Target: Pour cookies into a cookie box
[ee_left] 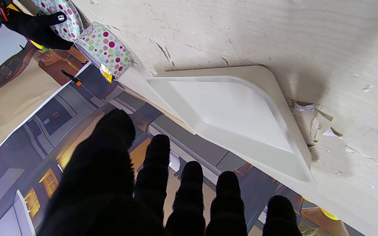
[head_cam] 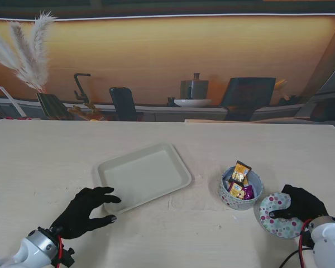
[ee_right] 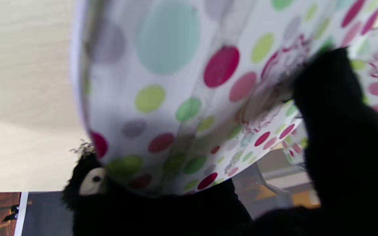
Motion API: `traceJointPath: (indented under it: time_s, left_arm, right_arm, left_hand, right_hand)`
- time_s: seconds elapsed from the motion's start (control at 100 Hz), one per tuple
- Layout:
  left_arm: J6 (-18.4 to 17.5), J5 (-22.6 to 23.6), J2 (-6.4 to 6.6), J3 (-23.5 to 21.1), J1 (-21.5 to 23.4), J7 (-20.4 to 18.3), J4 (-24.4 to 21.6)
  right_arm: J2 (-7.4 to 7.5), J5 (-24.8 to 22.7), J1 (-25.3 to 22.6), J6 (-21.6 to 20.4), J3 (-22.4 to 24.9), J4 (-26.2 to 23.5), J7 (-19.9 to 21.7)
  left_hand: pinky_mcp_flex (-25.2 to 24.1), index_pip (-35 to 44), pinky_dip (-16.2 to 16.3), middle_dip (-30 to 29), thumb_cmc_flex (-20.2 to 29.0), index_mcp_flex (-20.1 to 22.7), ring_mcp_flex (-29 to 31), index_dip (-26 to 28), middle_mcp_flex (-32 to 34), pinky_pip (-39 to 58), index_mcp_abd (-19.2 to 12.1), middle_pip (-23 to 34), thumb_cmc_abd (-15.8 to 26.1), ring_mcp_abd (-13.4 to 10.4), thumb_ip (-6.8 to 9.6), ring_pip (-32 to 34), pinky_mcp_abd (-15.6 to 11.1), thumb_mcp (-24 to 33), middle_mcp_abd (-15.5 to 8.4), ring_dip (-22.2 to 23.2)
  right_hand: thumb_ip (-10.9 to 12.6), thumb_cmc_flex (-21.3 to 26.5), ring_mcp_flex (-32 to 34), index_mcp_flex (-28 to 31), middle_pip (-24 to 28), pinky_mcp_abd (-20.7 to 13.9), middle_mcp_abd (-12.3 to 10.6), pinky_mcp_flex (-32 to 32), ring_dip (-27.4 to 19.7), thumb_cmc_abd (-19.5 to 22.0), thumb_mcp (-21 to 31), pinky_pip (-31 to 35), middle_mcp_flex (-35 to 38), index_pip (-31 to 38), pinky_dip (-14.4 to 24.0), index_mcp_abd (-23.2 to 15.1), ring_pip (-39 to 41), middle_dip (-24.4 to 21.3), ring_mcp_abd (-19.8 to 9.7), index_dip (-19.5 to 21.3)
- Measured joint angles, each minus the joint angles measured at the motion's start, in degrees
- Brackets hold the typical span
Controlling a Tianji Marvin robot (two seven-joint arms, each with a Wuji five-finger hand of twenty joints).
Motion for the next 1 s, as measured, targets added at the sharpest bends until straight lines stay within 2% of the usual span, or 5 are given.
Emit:
traceJointPath:
  time_s: [0.22,0.47,0.53,0.68,1.0]
  left_arm:
    - [-0.86,-0.89,-0.04,-0.34,0.23,0.02,0.03]
    - [-1.72,-1.29,-0.09,-0.87,0.7,0.06,0.03]
    - [-1.94,-1.57,-0.1,-1.01,0.78,0.07,0.03]
    - [-2.55,-2.14,-0.14,-1.17,0.99,0.26,0.03]
    - [-3.02,-2.61,-0.14,-1.31,1.31,0.13,0.0]
  right_arm:
    - [-0.8,-0.06,-4.12,-3.67,2.04,-5.58,-1.92]
    - [-1.22,0.52,-7.48,-5.33,2.68,-9.65,-3.64]
    - [-1.42,0.8,-8.57,-5.94,2.74,-10.66,-4.8]
    - [-2.04,2.19,-11.23,-8.34,2.82,-12.92,-7.12]
    - [-2.49,1.54,-14.35,-11.46,2.56,-16.91,-8.34]
  left_hand:
    - [0.79,0.0,0.69,0.0,0.05,0.0,0.01,0.0,0.27,0.56,0.0,-0.01,0.73,0.04,0.0,0.03,0.0,-1.3,0.02,0.0]
    - [1.59,0.0,1.38,0.0,0.05,0.01,0.05,0.0,0.57,0.62,0.0,-0.01,0.73,0.09,0.0,0.04,0.0,-2.06,0.04,0.01]
    - [1.89,0.0,1.4,0.0,0.05,0.01,0.06,0.0,0.57,0.62,0.0,-0.01,0.73,0.15,0.0,0.04,0.0,-2.29,0.06,0.01]
    - [2.16,0.0,1.48,0.0,0.06,1.17,0.1,0.0,0.59,1.12,0.01,-0.01,2.12,0.26,0.0,0.06,0.05,-2.47,0.15,0.01]
    - [2.88,0.0,2.12,0.0,0.07,1.18,0.7,0.0,0.59,1.15,0.02,-0.01,3.02,0.62,0.0,0.9,0.08,-3.05,0.39,0.02]
  right_hand:
    - [0.81,7.21,0.62,7.36,-7.23,4.56,2.04,-4.33,-9.7,5.12,1.96,-3.53,2.77,3.11,-0.03,0.22,-10.66,-12.63,2.71,-0.99]
    - [0.84,10.15,0.63,11.7,-15.14,14.79,3.06,-15.3,-25.79,6.51,3.1,-18.07,3.37,1.29,-6.84,1.64,-29.73,-14.96,5.63,-0.99]
    - [2.95,12.22,0.63,13.33,-15.92,14.8,3.06,-16.76,-26.83,7.88,5.44,-22.77,4.62,1.35,-10.16,1.9,-31.17,-15.4,5.62,-0.99]
    - [5.34,13.97,0.63,15.51,-15.51,14.8,3.09,-17.27,-27.53,10.06,8.84,-23.48,6.4,1.42,-11.13,1.86,-31.85,-15.38,5.62,-0.99]
    - [5.56,13.97,0.63,16.91,-15.84,14.8,3.22,-17.21,-28.6,10.15,9.9,-23.49,8.17,1.34,-12.31,1.9,-32.54,-15.66,5.62,-0.29]
